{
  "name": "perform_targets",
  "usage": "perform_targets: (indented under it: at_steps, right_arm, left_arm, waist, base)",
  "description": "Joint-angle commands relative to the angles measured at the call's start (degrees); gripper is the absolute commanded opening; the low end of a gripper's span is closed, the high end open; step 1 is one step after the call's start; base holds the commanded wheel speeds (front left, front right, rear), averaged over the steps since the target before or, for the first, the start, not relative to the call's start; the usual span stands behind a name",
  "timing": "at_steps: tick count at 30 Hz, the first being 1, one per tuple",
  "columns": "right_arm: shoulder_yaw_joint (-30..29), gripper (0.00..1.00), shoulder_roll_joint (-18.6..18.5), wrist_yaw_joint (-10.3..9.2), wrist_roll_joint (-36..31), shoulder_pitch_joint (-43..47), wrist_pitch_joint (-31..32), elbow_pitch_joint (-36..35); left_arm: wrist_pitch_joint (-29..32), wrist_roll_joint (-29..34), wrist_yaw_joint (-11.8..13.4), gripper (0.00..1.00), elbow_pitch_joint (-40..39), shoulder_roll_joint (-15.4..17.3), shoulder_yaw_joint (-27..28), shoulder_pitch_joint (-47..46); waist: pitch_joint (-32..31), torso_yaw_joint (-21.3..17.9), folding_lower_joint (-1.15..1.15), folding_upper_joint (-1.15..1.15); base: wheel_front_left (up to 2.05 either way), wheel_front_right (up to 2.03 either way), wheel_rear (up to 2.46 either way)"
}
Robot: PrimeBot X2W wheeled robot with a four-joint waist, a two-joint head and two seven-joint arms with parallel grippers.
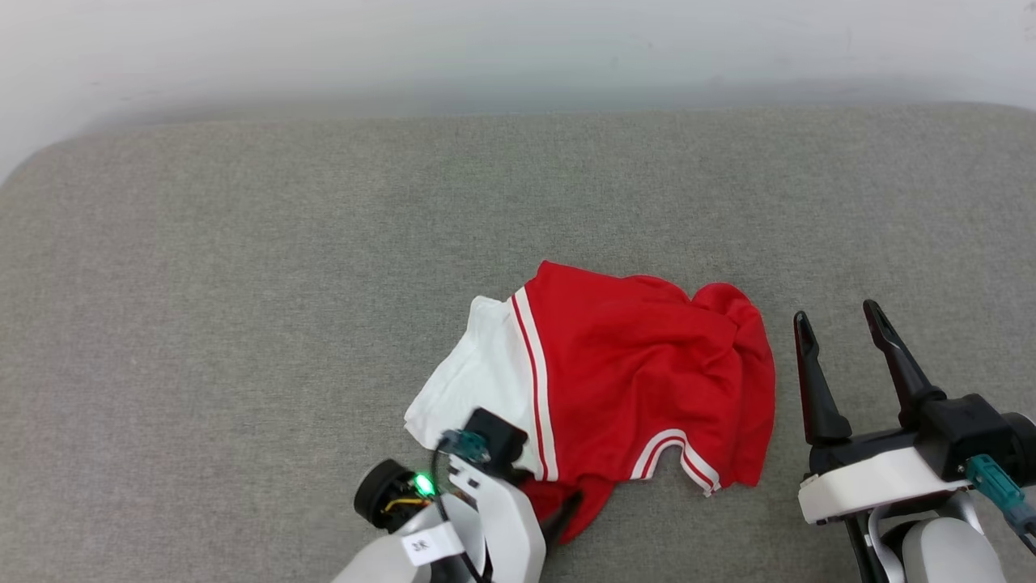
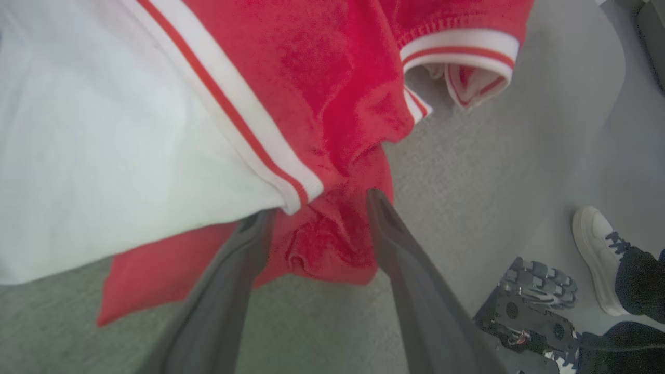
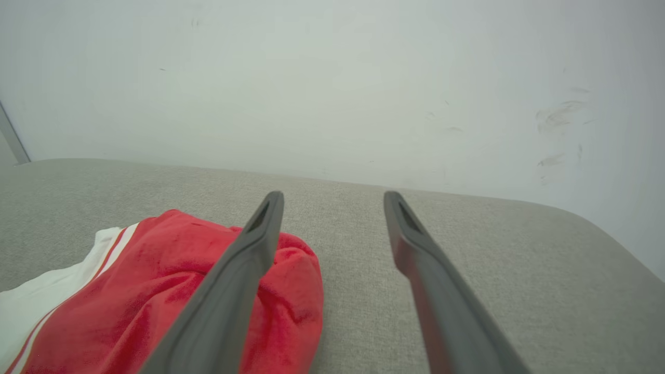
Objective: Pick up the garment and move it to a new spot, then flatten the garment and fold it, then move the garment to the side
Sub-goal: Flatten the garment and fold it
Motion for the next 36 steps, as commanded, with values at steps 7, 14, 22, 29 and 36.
perform_targets:
  at_steps: [7,14,22,29,36]
  right_arm:
    - [-0.6,1.00,0.0,-0.04,0.0,1.1,-0.1,0.4]
    - [-0.7,1.00,0.0,-0.04,0.1,1.7,-0.1,0.0]
    - [-1.6,1.00,0.0,-0.04,-0.1,2.4,-0.1,-1.0]
    - [-2.3,1.00,0.0,-0.04,-0.3,3.0,-0.1,-2.0]
    - [-2.0,1.00,0.0,-0.04,-0.6,3.0,-0.1,-2.4]
  left_arm:
    - [-10.2,-0.6,1.9,1.00,-2.5,0.8,6.0,-1.1]
    - [-18.0,-0.6,5.3,1.00,-6.3,4.9,13.7,-0.4]
    - [-32.6,1.3,7.7,1.00,-9.0,8.4,20.3,5.5]
    - [-39.7,3.9,5.9,1.00,-11.5,5.1,24.7,12.5]
    - [-39.7,6.8,4.1,1.00,-9.6,2.0,26.1,14.1]
  waist:
    - [-2.3,1.5,0.00,0.00]
    - [-4.0,2.4,0.00,0.00]
    - [-5.0,2.8,0.00,0.00]
    - [-5.2,3.2,0.00,0.00]
    - [-4.7,3.1,0.00,0.00]
  base:
    - [0.00,0.00,0.00]
    - [0.00,0.00,0.00]
    - [0.00,0.00,0.00]
    - [0.00,0.00,0.00]
    - [0.00,0.00,0.00]
